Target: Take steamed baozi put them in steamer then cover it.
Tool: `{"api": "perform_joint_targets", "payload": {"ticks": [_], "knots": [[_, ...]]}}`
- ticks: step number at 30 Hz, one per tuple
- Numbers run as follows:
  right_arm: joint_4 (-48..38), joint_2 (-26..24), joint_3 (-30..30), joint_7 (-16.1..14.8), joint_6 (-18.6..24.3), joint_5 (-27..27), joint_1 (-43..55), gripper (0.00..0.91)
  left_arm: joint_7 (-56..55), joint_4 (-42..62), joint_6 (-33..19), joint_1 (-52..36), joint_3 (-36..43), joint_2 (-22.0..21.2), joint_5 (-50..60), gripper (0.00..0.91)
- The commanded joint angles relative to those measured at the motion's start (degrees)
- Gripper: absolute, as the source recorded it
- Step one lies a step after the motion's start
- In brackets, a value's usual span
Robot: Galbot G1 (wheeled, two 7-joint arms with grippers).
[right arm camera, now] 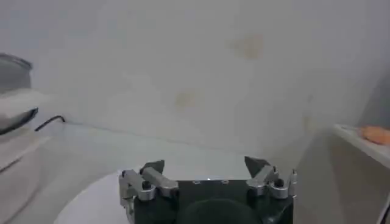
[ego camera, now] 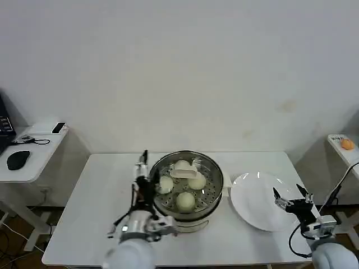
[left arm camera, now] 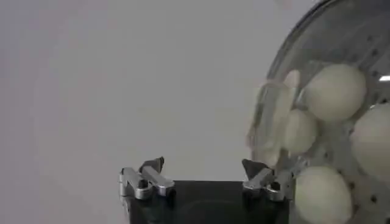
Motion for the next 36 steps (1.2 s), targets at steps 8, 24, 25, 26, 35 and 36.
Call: {"api": "perform_joint_targets", "payload": {"ticks": [8, 24, 25, 26, 35, 36], "knots": [[-0.2, 6.0, -4.3, 2.2, 0.8, 3.4, 0.4, 0.907, -16.0, 7.5, -23.6, 13.2, -34.1, 6.5, -68.4, 0.907], [0.7, 4.1, -7.1, 3.8, 0.7, 1.4, -0.6, 0.907, -16.5, 13.7, -25.4, 19.1, -33.7, 4.3, -82.0, 0.907], [0.7, 3.9, -7.1, 3.8, 0.8, 1.4, -0.7, 0.907, -16.5, 13.9, -25.7, 19.2, -33.7, 4.3, -81.3, 0.907], [0.6, 3.7, -7.1, 3.8, 0.8, 1.3, -0.7, 0.907, -16.4, 14.2, -25.9, 19.4, -33.7, 4.3, -80.8, 0.907], [-0.3, 4.3, -7.7, 4.3, 2.4, -2.6, 0.2, 0.907, -15.3, 14.6, -27.6, 20.9, -33.6, 3.9, -80.3, 0.907], [-0.2, 4.3, -7.8, 4.3, 2.6, -2.7, 0.3, 0.907, -15.0, 14.4, -27.8, 21.0, -33.6, 3.7, -80.6, 0.907]]}}
